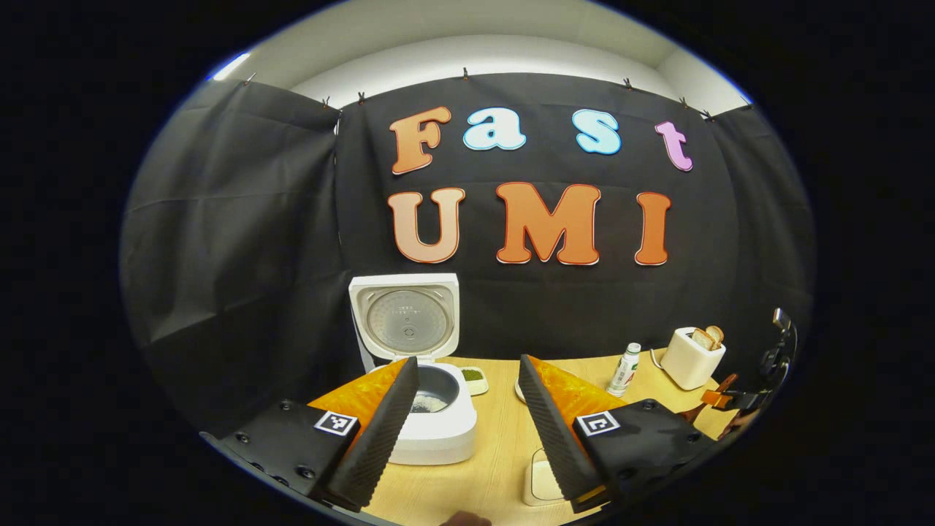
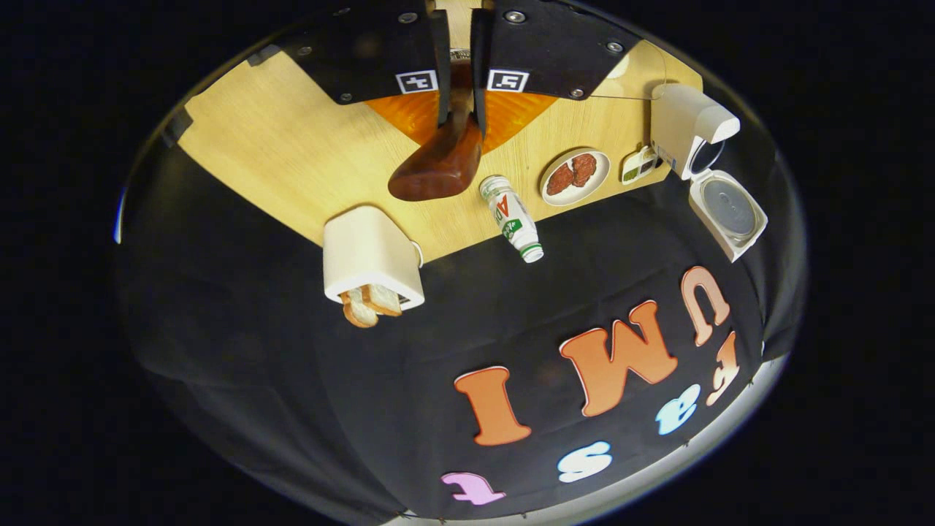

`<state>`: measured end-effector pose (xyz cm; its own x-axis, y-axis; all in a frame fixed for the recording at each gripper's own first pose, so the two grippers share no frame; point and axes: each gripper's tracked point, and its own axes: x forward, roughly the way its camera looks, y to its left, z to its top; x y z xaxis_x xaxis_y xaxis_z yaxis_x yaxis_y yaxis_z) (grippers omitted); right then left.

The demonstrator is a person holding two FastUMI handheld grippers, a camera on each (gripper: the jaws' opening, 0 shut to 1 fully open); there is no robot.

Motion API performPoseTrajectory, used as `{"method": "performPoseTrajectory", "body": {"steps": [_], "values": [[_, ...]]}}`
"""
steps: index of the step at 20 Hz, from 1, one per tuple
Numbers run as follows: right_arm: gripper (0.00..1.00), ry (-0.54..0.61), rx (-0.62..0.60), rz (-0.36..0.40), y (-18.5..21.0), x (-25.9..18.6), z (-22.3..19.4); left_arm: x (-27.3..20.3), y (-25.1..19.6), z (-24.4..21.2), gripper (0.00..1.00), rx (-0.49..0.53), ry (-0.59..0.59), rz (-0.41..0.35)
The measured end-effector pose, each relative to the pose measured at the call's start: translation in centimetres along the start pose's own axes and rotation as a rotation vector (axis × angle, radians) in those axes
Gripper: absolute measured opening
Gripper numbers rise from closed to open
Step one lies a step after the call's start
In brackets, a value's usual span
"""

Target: Close the left gripper, press the button to open the rice cooker; take a wooden spoon from the chopstick holder with the right hand, scoop a spoonful of rice and pour it into the rice cooker, then put the wooden spoon back into the chopstick holder.

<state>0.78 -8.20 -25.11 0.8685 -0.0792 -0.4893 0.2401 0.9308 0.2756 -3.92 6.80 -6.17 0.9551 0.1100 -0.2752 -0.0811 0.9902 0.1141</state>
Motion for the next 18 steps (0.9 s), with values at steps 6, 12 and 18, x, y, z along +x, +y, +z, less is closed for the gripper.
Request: {"method": "performPoseTrajectory", "body": {"steps": [6,12,18], "values": [[0.10,-0.085,-0.097,0.109,6.4,-4.2,3.9,-0.7,2.3,0.3,1.00,0.052,-0.057,0.060],[0.11,-0.058,-0.184,0.285,14.9,-5.7,1.6,-1.4,4.3,-1.5,1.00,0.036,-0.039,0.071],[0.11,0.031,-0.395,0.279,16.8,-4.0,-4.6,-3.3,7.5,-3.8,1.00,0.027,-0.019,0.149]]}}
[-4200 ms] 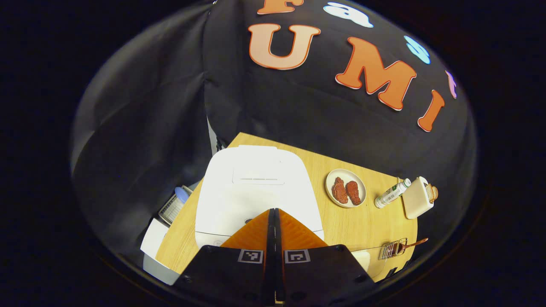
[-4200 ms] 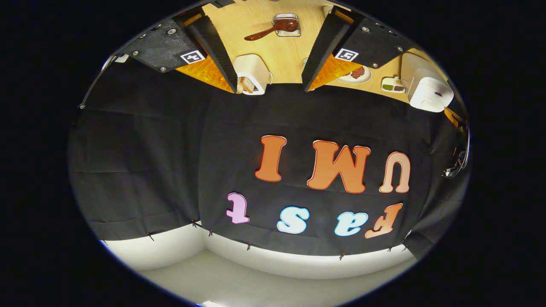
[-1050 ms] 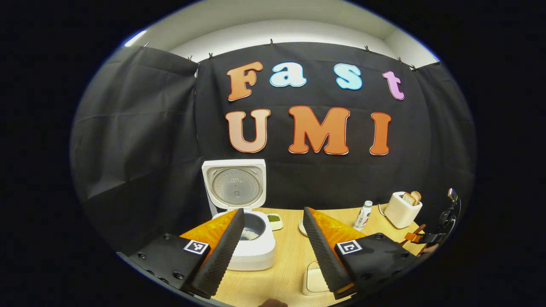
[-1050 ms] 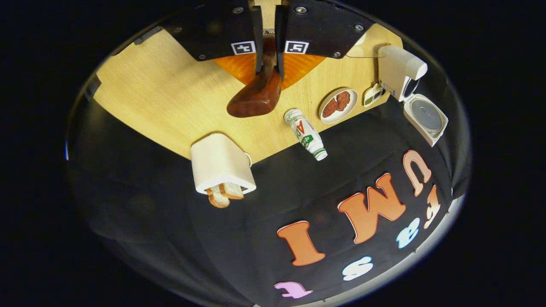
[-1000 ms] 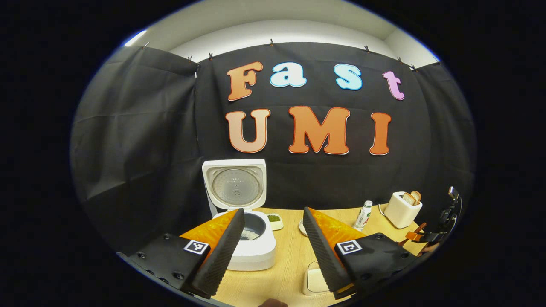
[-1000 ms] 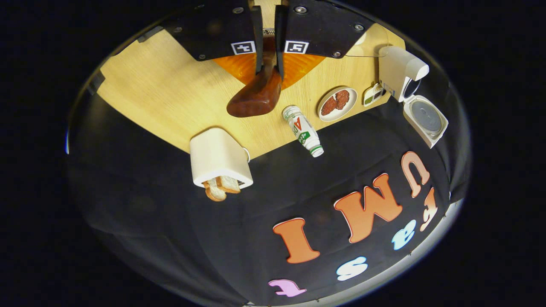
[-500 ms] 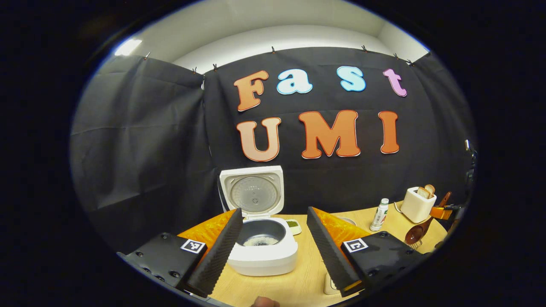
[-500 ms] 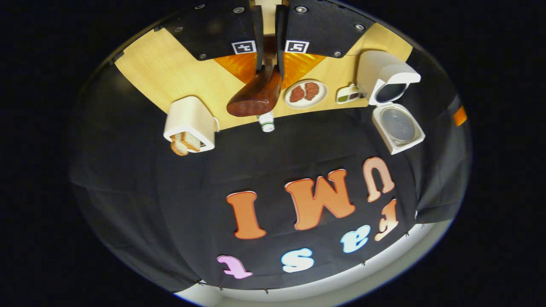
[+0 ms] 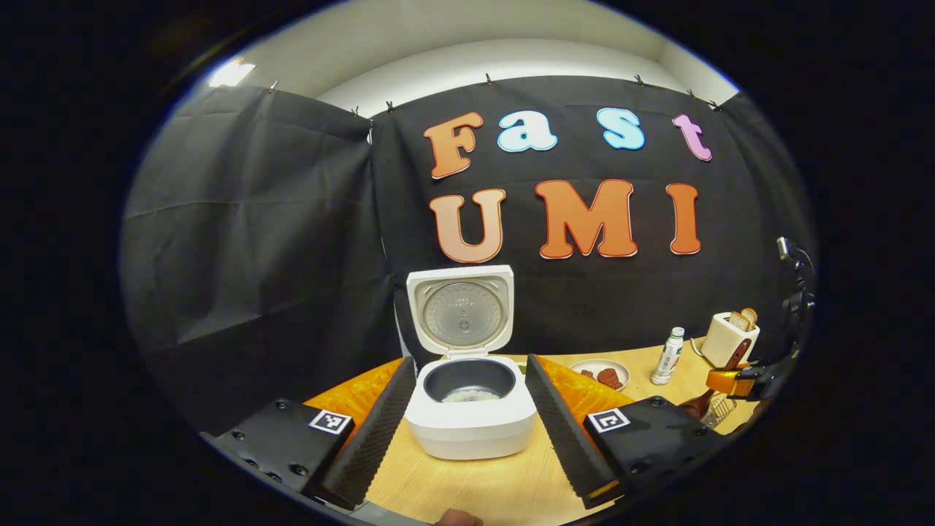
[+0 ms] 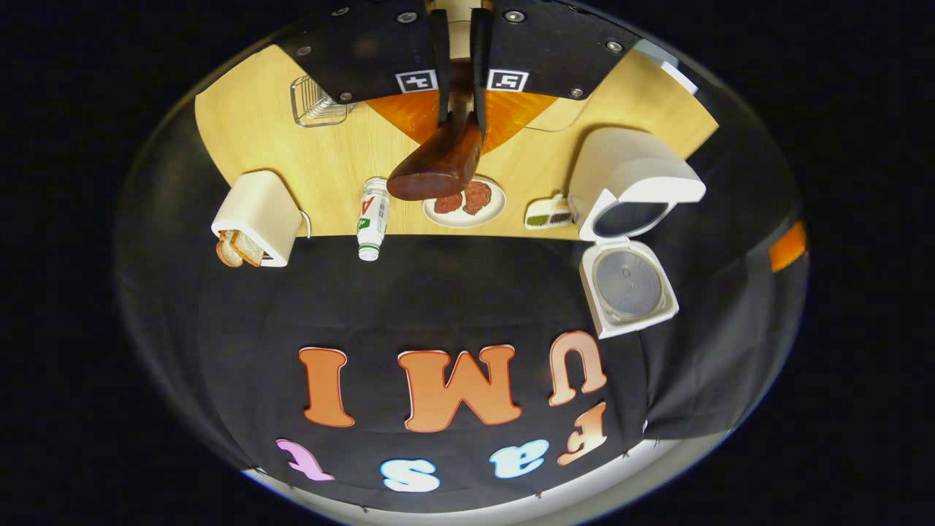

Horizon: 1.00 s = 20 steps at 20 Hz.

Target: Close the left gripper, press the button to open the rice cooker; take a wooden spoon from the chopstick holder with the right hand, scoop a spoonful of rice and pour it into the rice cooker, then put the wooden spoon back into the chopstick holder.

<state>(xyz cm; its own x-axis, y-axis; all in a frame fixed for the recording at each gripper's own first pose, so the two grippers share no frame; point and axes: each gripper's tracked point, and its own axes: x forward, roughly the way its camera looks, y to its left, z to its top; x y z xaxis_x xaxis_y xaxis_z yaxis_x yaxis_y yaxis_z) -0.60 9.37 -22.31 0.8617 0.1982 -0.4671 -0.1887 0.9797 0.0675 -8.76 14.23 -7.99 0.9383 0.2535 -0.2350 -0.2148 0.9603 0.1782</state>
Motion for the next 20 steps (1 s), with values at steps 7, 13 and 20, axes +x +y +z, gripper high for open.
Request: {"method": "performPoseTrajectory", "body": {"steps": [7,13,20], "values": [[0.11,0.055,-0.152,-0.086,1.4,2.3,-4.9,-0.3,3.0,-2.1,1.00,-0.033,0.048,0.063],[0.06,-0.021,-0.377,-0.101,3.7,2.9,-6.2,0.7,3.5,-2.5,1.00,-0.001,0.065,0.056],[0.09,0.038,-0.336,-0.043,7.2,2.7,-9.0,1.8,3.2,-3.0,1.00,0.011,0.078,0.028]]}}
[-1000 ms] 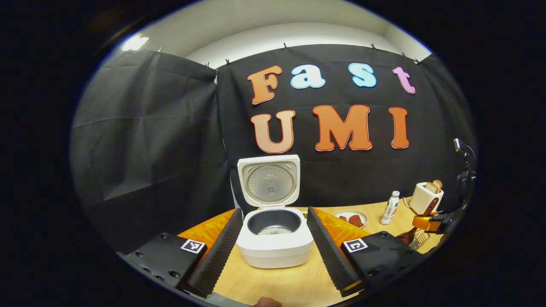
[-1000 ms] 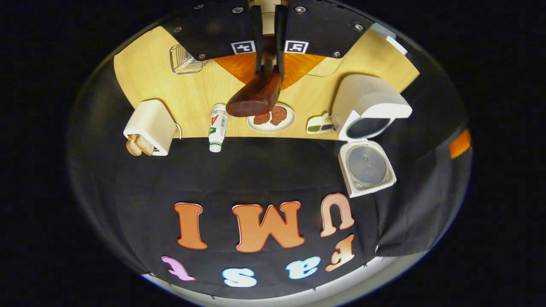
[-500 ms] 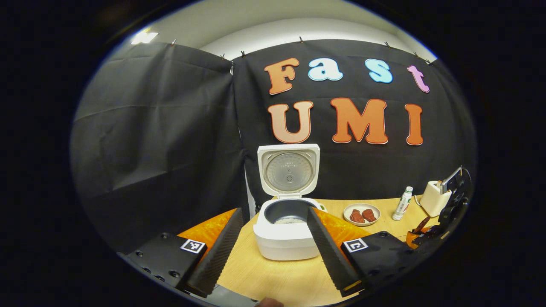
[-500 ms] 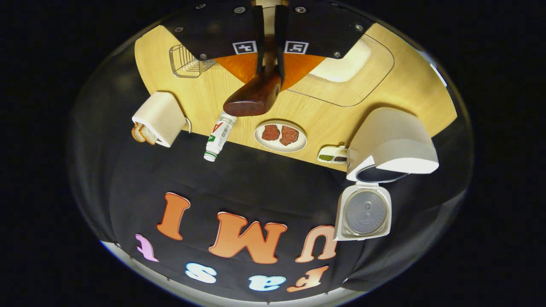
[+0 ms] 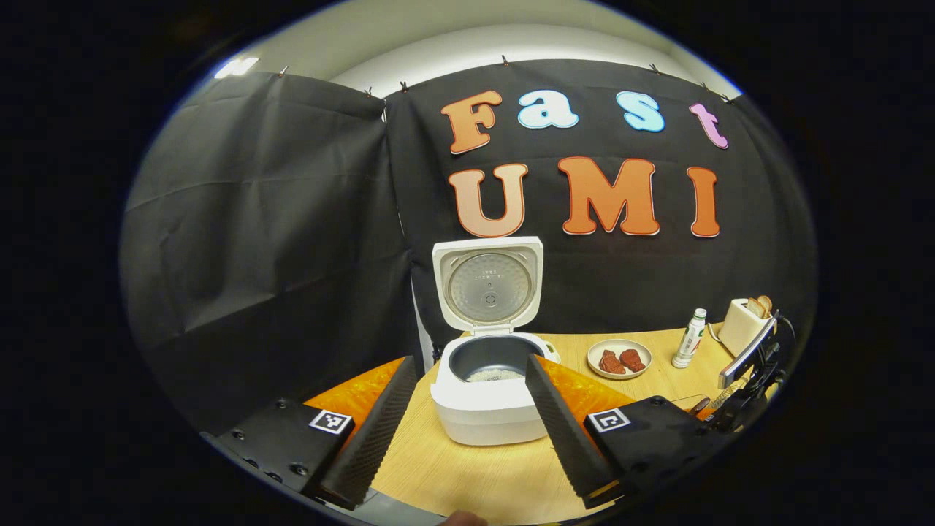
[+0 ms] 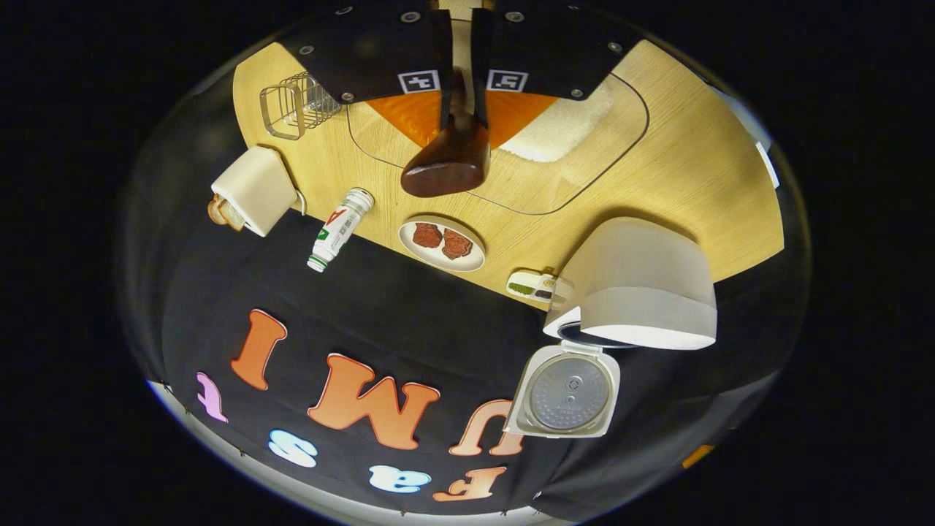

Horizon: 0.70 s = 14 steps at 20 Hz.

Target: Close the left gripper, press the button to open the rice cooker; take a wooden spoon from the chopstick holder with the right hand, scoop a spoonful of rice and pour it into the rice cooker, then put the wooden spoon back into the chopstick holder.

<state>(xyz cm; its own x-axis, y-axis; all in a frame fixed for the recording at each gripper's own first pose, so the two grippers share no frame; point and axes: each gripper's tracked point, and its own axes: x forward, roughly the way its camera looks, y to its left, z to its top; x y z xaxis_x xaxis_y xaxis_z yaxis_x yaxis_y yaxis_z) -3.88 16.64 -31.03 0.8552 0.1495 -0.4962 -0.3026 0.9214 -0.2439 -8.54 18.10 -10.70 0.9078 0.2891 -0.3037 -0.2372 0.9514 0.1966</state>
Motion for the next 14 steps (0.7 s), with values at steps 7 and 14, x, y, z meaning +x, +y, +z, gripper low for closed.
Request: {"method": "performPoseTrajectory", "body": {"steps": [7,14], "values": [[0.09,0.101,0.290,0.043,1.6,0.7,1.5,0.6,2.6,-1.2,1.00,-0.013,0.029,0.018],[0.10,0.191,0.531,0.055,1.2,1.3,1.3,1.8,3.8,-1.4,1.00,-0.026,0.038,0.020]]}}
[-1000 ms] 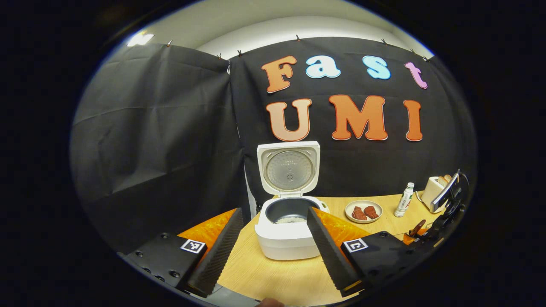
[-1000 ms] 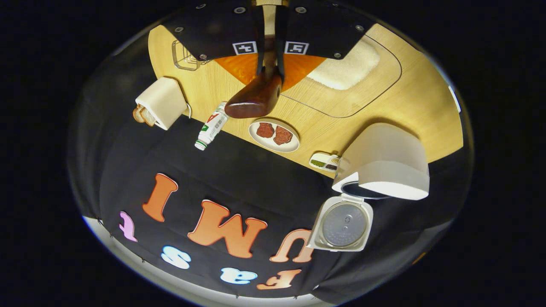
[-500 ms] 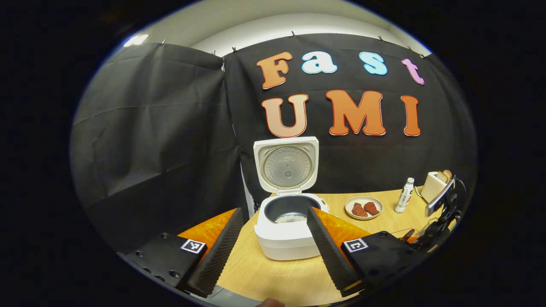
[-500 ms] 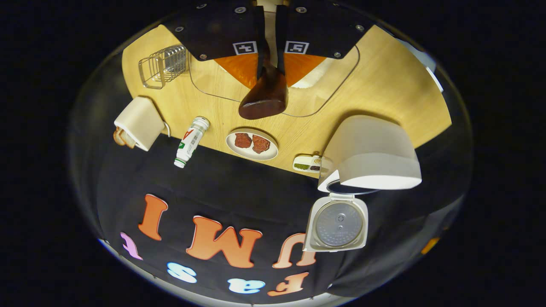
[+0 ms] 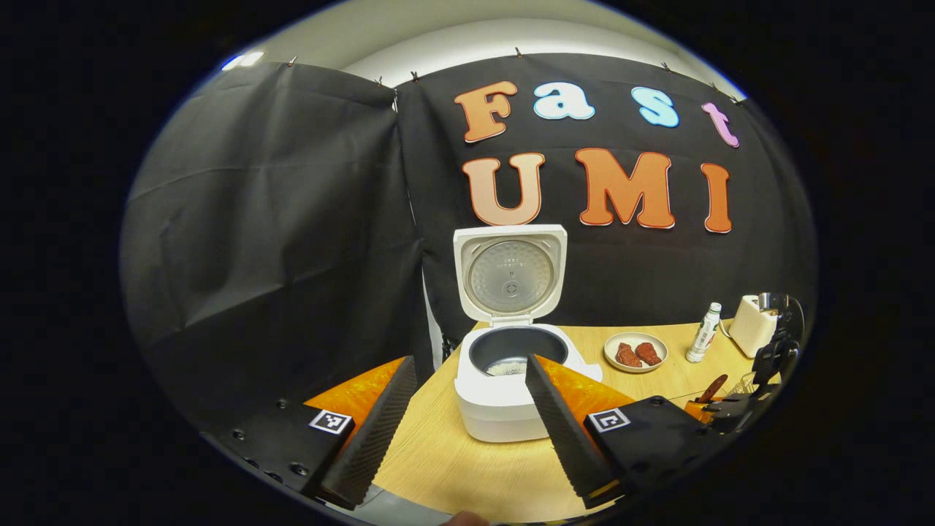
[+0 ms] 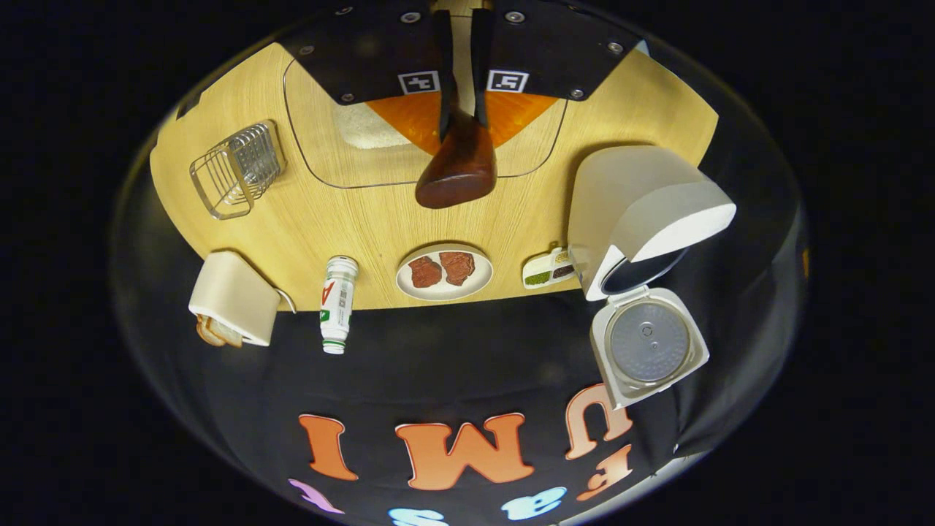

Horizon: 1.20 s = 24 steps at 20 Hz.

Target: Close the left gripper, press the button to open the rice cooker; take a wooden spoon from the chopstick holder with the right hand, scoop a spoonful of rice and pour it into the rice cooker, then put the wooden spoon back into the chopstick holder.

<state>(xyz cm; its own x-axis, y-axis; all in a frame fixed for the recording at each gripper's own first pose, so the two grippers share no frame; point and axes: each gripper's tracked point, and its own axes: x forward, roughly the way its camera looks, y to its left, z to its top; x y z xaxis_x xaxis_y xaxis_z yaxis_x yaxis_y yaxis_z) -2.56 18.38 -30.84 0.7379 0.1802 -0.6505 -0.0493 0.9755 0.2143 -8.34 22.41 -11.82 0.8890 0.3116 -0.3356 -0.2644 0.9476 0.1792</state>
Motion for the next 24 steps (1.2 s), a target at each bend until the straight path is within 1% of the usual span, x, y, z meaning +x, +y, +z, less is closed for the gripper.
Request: {"method": "performPoseTrajectory", "body": {"steps": [8,13,15,18,22,24], "values": [[0.09,0.107,0.232,0.098,1.5,0.7,-0.5,0.5,0.1,-0.5,1.00,0.010,0.009,-0.008],[0.09,0.168,0.407,0.183,2.4,0.8,-0.2,0.5,-0.1,-0.7,1.00,-0.004,0.021,-0.001],[0.09,0.186,0.444,0.208,2.3,0.8,-0.3,0.5,-0.3,-0.6,1.00,-0.007,0.023,-0.003],[0.10,0.222,0.556,0.275,2.3,0.3,-0.2,0.4,-1.2,-0.3,1.00,0.001,0.015,-0.010],[0.10,0.238,0.661,0.341,1.3,-0.4,0.0,0.4,-2.5,0.2,1.00,0.013,0.013,-0.025],[0.09,0.233,0.703,0.362,0.6,-0.9,0.4,0.3,-3.2,0.5,1.00,0.020,0.006,-0.035]]}}
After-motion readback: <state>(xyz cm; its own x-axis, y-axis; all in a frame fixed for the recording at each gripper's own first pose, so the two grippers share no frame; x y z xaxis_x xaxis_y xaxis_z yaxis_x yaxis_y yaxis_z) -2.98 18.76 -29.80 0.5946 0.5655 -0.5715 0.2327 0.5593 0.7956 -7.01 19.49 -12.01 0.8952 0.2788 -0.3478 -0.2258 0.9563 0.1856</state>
